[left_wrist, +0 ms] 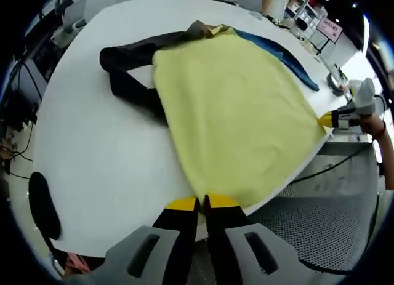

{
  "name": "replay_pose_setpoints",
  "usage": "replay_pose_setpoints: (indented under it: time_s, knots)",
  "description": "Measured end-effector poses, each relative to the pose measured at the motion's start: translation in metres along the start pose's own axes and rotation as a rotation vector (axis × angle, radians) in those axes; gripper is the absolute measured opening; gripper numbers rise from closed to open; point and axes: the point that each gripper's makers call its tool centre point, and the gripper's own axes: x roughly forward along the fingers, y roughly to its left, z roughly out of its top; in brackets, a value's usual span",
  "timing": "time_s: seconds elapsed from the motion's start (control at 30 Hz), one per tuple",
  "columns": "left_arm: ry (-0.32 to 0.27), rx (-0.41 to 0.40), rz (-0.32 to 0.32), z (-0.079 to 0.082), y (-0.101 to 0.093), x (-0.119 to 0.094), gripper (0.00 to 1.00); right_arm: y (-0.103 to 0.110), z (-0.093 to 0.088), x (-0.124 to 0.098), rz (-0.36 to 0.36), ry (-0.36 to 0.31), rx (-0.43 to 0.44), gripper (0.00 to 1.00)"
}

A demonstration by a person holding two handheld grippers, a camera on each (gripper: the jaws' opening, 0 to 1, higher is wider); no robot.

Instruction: Fold the garment on the visible template until the final outline fits inside the template.

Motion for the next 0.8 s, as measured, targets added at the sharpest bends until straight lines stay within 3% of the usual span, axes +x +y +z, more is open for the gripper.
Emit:
replay_pose_setpoints:
  time_s: [0.23,0.33,0.4,0.57,0.67,0.7,0.8]
  knots:
    - [0.006,-0.01,0.008,-0.003,0.002,0.002,0.04,0.001,-0.002,0.003,0.008,0.019,-0.002,0.0]
    - [-0.026,0.013,0.041,0.005,0.007,-0.003,0.05,0.001,-0.003,0.004,0.01,0.025,-0.003,0.0]
    - [-0.095,0.024,0.065,0.022,0.014,-0.01,0.09,0.001,-0.003,0.004,0.01,0.026,-0.001,0.0]
    - [-0.254,-0.1,0.06,0.064,0.028,-0.018,0.24,0.002,0.0,0.003,0.027,0.001,0.026,0.0]
    - [-0.291,-0.156,0.07,0.082,0.036,-0.02,0.28,0.001,0.006,0.001,0.033,-0.035,0.057,0.17]
    - [-0.292,-0.154,0.075,0.084,0.038,-0.02,0.29,0.001,0.007,0.001,0.034,-0.042,0.063,0.27]
    - [-0.3,-0.137,0.11,0.094,0.047,-0.018,0.32,0.0,0.019,0.0,0.043,-0.089,0.107,0.41]
